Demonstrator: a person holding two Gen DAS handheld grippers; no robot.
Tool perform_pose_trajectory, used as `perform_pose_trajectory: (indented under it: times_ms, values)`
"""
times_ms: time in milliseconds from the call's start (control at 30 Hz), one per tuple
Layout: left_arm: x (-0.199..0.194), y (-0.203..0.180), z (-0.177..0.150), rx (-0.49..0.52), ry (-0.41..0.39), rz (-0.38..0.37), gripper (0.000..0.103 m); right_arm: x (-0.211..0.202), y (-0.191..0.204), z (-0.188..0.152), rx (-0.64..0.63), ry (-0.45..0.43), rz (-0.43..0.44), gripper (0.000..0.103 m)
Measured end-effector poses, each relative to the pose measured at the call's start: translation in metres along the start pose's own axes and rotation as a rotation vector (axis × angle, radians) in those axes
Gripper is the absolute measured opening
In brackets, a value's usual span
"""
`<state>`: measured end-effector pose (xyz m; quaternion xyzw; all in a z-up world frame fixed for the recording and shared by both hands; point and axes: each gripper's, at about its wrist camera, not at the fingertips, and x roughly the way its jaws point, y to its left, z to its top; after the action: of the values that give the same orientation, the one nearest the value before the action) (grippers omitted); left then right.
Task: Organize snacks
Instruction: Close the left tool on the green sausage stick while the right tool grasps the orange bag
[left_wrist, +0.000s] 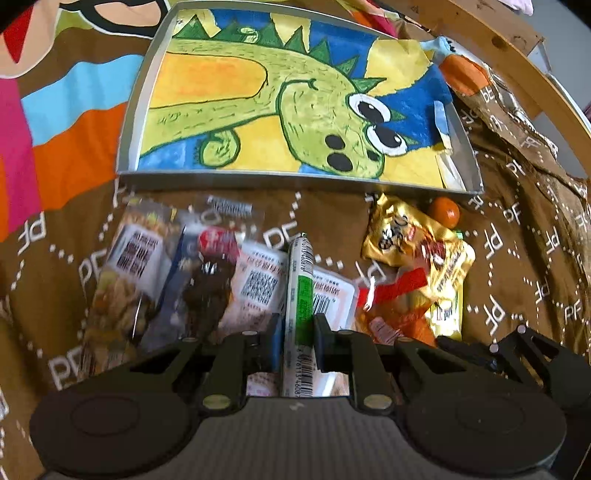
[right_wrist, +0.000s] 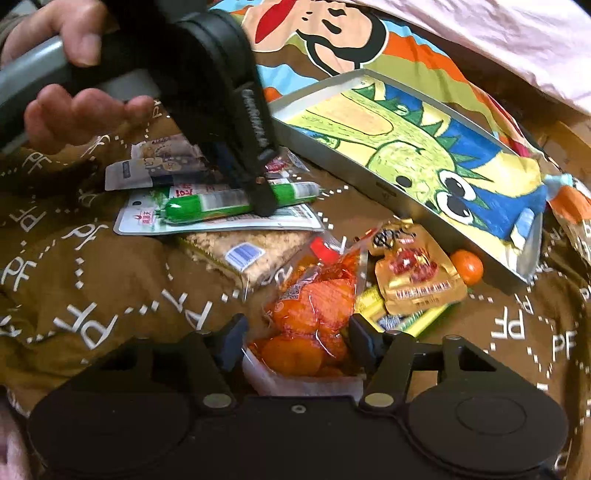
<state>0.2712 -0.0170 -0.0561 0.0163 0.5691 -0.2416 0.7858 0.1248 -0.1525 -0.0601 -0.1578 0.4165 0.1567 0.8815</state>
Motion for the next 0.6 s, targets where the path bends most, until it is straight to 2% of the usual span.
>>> perform_pose_trajectory:
  times_ms: [167, 300, 467, 600]
  values:
    - [0.0, -0.009, -0.005, 0.015, -0.017, 0.033, 0.019, 0.01, -0.001, -0.003, -0.001, -0.03, -0.003, 0.068]
    - [0.001, -0.015, -0.008, 0.041, -0.034, 0.051, 0.024, 0.017, 0.009, -0.004, -0.068, -0.05, -0.033, 0.071]
    - [-0.004, -0.022, -0.016, 0.04, -0.036, 0.068, 0.02, 0.012, 0.005, -0.006, -0.032, -0.053, -0.043, 0.057]
    - [-0.012, -0.023, -0.026, -0.014, -0.028, 0.027, 0.018, 0.006, 0.014, -0.01, -0.077, -0.057, -0.089, 0.054]
